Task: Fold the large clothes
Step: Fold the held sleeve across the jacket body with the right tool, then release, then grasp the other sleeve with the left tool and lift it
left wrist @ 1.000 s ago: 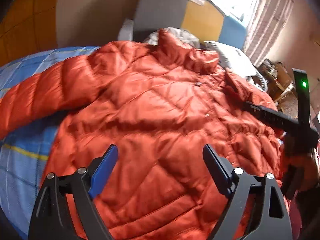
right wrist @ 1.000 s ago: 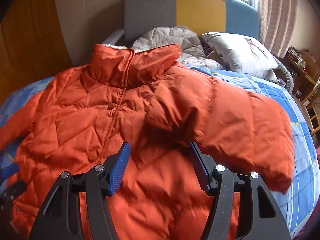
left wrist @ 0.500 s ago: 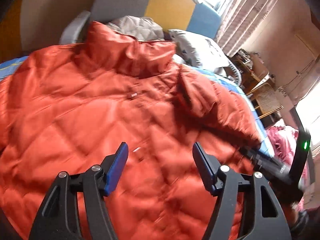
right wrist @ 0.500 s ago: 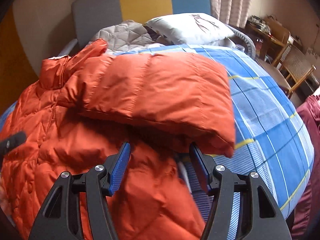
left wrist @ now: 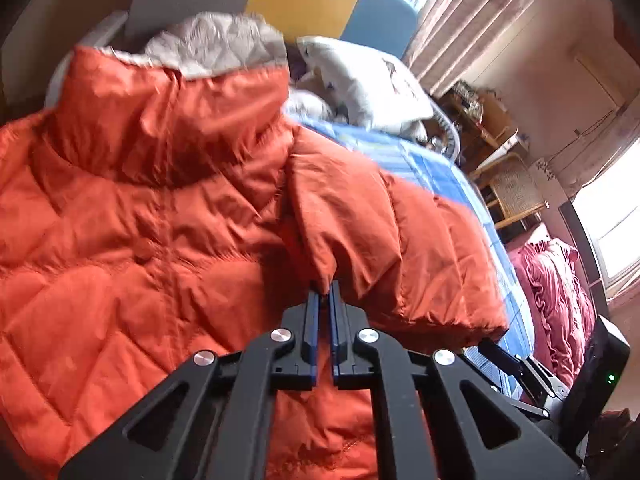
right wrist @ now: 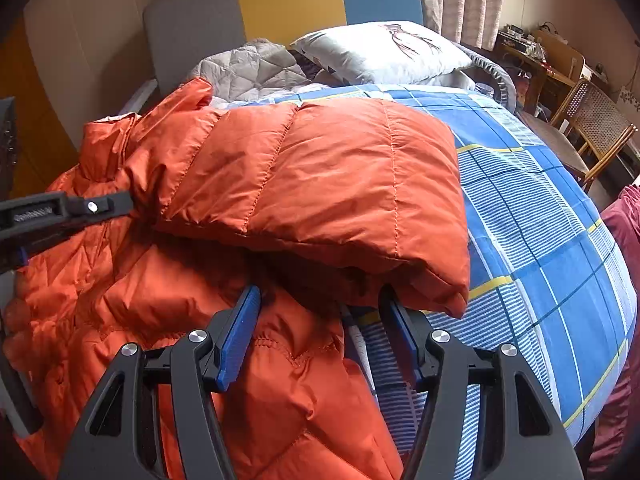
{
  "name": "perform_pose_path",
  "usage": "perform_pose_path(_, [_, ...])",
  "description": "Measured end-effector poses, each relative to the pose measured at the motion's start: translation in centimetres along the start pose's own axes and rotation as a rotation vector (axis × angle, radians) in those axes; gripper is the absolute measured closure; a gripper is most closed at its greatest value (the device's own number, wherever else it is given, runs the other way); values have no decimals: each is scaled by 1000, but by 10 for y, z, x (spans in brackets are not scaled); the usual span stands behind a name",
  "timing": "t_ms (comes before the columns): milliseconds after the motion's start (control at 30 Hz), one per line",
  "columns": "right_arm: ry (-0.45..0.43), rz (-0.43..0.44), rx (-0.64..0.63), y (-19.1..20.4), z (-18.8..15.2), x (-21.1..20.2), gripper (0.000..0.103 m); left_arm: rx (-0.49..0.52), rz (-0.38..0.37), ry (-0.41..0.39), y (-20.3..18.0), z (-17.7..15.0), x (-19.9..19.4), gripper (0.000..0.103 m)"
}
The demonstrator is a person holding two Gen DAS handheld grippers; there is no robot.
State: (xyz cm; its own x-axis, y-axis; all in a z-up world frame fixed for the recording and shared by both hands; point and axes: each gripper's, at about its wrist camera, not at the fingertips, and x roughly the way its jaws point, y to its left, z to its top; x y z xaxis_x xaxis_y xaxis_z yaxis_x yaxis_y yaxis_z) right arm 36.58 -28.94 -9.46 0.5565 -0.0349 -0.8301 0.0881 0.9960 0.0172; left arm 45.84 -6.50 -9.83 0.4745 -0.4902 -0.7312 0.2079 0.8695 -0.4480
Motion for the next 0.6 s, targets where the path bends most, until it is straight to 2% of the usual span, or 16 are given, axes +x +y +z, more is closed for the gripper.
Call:
perform_pose_path(100, [0,7,-6,1,0,-1,42,-20,16,-52,14,1,-23,100])
perform_pose_path(333, [-12,64,-20,17,2,-12,42,-75,117,-153,65,1,-80,100])
perform_pose_path(600, [-25,125,-27,36,5,-28,42,-124,200,-217,115,-15,-129,100])
